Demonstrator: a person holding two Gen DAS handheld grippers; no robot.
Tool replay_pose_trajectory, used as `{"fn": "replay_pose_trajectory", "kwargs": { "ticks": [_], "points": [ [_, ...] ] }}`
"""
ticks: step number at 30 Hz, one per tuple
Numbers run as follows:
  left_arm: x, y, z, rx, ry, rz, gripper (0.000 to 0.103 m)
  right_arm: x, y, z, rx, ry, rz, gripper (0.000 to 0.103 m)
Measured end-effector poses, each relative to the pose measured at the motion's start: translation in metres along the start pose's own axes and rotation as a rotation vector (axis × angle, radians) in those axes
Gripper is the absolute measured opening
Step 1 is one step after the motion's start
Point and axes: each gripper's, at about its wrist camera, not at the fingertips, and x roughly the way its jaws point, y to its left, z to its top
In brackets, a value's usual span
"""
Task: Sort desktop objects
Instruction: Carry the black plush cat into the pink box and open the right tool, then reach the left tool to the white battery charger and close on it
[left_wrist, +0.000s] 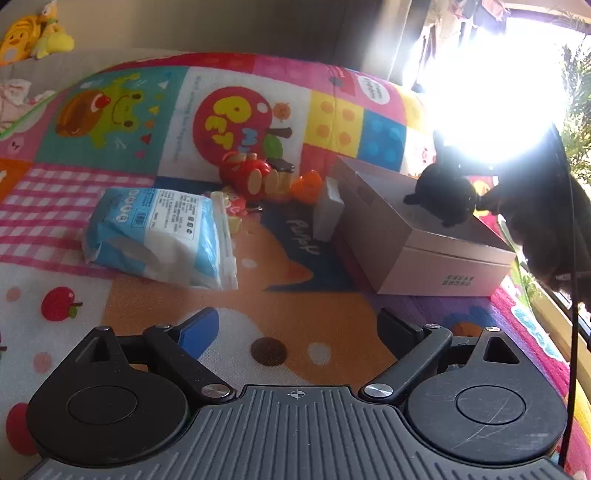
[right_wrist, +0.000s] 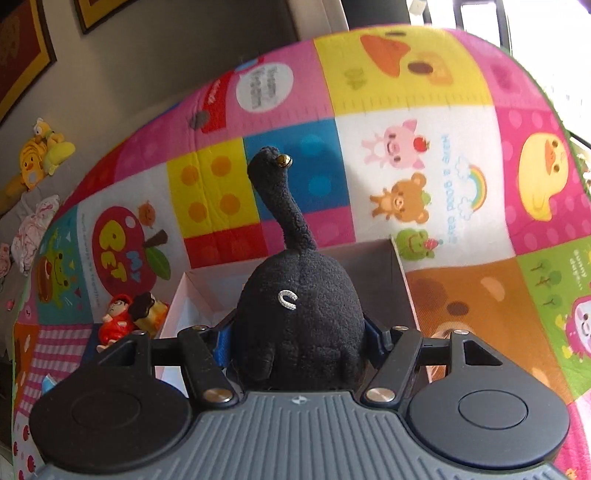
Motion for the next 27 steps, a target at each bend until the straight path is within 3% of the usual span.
{"fn": "replay_pose_trajectory", "kwargs": {
  "ticks": [3, 7, 14, 22, 27],
  "points": [
    [0.001, 0.0, -0.001, -0.001, 0.002, -0.007, 0.096, 0.014, 0.001, -0.007, -0.006, 0.067, 0.007, 0.068],
    [0.002, 0.0, 0.0, -0.004, 0.007, -0.016, 0.097, 0.005, 0.008, -0.016, -0.094, 0.02, -0.053, 0.079],
    [0.004, 0.004, -0.001, -0.028, 0.019, -0.021, 0.098, -0.018, 0.008, -0.029, -0.208, -0.03, -0.141, 0.08],
    [0.003, 0.004, 0.0, -0.027, 0.014, -0.015, 0.098, -0.06, 0.022, -0.053, -0.238, -0.092, -0.069, 0.08],
    [0.002, 0.004, 0.0, -0.027, 0.004, 0.003, 0.098, -0.079, 0.08, -0.07, -0.443, -0.203, -0.053, 0.076]
  ]
}}
